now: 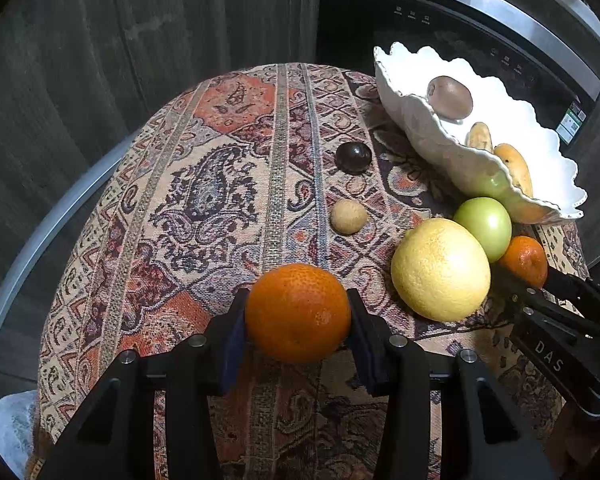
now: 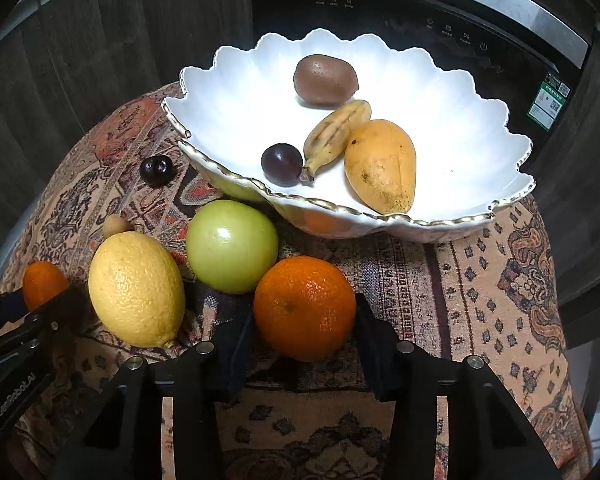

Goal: Organize fruits
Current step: 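Close the left tool on the orange while the right tool grasps the tangerine, then lift the orange and tangerine and carry both over the white bowl, then open both tools to drop the orange and tangerine into the bowl, then move the left tool to the yellow pomelo while the right tool reaches the green apple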

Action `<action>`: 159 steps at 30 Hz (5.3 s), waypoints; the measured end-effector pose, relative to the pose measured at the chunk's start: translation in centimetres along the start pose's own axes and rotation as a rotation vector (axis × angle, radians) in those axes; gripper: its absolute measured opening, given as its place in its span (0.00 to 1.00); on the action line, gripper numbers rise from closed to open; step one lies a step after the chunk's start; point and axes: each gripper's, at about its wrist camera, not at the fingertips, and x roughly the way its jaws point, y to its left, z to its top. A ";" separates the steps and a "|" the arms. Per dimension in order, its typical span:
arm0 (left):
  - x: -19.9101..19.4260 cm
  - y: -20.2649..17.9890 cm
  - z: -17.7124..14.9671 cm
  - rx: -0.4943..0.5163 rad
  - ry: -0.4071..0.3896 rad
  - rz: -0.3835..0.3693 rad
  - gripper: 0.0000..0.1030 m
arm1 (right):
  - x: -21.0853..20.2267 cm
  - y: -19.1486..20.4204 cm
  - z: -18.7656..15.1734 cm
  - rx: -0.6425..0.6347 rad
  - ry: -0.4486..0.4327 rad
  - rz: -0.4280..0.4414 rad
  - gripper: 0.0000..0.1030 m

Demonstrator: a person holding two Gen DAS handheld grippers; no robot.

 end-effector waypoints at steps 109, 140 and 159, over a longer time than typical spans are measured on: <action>-9.7 -8.9 13.5 0.143 -0.228 -0.085 0.84 | -13.4 -9.0 9.3 0.164 -0.302 -0.123 0.76; -10.6 -6.2 5.4 0.127 -0.182 -0.074 0.84 | -14.7 -6.4 1.1 0.175 -0.258 -0.107 0.76; -3.7 -6.1 2.0 0.113 -0.063 -0.079 0.84 | -9.1 -6.6 -1.8 0.202 -0.153 -0.099 0.76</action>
